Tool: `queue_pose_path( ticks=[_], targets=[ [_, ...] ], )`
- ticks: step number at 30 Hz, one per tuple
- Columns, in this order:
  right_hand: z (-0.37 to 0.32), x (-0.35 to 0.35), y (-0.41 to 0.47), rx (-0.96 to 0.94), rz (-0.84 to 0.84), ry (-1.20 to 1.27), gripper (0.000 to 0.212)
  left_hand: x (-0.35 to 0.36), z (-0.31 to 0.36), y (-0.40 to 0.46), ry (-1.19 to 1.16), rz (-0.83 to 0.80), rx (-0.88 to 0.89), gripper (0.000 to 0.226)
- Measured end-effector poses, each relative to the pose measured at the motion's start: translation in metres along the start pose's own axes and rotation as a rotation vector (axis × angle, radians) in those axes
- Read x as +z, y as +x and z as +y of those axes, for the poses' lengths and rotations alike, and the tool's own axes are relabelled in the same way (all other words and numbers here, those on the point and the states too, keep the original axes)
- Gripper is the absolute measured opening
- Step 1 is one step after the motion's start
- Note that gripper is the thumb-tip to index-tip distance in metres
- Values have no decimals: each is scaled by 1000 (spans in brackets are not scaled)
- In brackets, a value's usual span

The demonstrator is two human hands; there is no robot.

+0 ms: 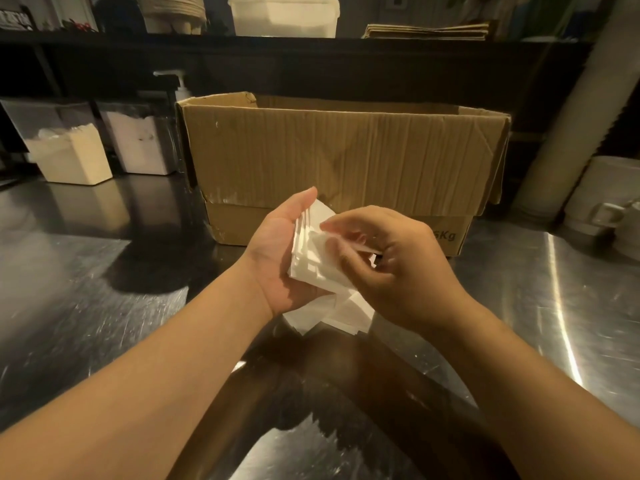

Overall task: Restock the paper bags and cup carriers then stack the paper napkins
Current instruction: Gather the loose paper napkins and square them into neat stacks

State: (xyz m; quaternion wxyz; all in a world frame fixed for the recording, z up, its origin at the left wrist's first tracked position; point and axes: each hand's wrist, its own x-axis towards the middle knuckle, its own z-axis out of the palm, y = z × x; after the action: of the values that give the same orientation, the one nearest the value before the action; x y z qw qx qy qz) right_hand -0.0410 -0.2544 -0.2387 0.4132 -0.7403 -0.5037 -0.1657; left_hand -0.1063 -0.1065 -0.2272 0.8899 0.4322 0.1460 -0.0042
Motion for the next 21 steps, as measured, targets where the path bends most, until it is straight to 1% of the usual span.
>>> queue_pose_path(
  ticks=[2,4,6,8,11,15,18,21],
  targets=[
    [0,-3,0,-5,-104,-17,42,1,1,-2,-2,33,5,53],
    [0,-6,0,3,-161,-23,48,1,2,-3,17,57,17,52],
    [-1,-6,0,-11,-162,-51,49,2,2,-3,26,67,23,51],
    [0,-4,0,-31,-140,-67,45,2,1,-3,30,79,30,49],
    [3,-3,2,-51,-68,-71,34,2,1,-2,43,82,31,48],
    [6,-3,3,-99,10,-83,31,0,1,0,26,77,53,48],
    [5,-7,3,-123,-49,-62,31,0,2,-1,1,60,54,51],
    [4,-9,2,-148,-156,-77,39,2,3,-3,-24,53,54,50]
  ],
)
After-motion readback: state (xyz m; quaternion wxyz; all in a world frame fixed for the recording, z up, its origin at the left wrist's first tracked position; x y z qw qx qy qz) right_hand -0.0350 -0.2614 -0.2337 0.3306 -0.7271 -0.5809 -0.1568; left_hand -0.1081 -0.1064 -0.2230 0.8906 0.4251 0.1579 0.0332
